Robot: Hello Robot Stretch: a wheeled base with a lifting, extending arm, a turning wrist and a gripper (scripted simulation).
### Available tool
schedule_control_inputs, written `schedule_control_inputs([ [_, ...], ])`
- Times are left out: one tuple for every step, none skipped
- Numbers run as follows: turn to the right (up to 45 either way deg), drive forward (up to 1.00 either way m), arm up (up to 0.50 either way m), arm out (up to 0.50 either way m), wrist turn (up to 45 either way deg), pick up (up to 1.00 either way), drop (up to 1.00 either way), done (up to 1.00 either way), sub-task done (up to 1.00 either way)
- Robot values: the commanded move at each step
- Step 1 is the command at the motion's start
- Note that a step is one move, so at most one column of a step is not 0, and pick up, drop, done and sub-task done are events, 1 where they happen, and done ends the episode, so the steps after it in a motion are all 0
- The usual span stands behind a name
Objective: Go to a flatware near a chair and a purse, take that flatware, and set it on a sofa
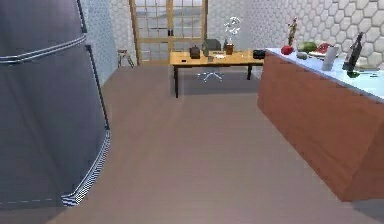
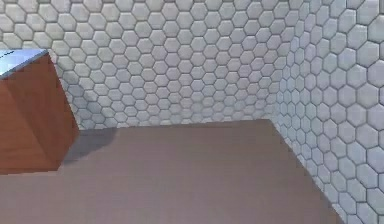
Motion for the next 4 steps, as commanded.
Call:
schedule_control_inputs([
  [-3.0, 0.00, 0.00, 0.00, 0.0, 0.00, 0.00, 0.00, 0.00],
  [0.0, 1.00, 0.00, 0.00, 0.0, 0.00, 0.00, 0.00, 0.00],
  [0.0, 1.00, 0.00, 0.00, 0.0, 0.00, 0.00, 0.00, 0.00],
  [0.0, 0.75, 0.00, 0.00, 0.0, 0.00, 0.00, 0.00, 0.00],
])
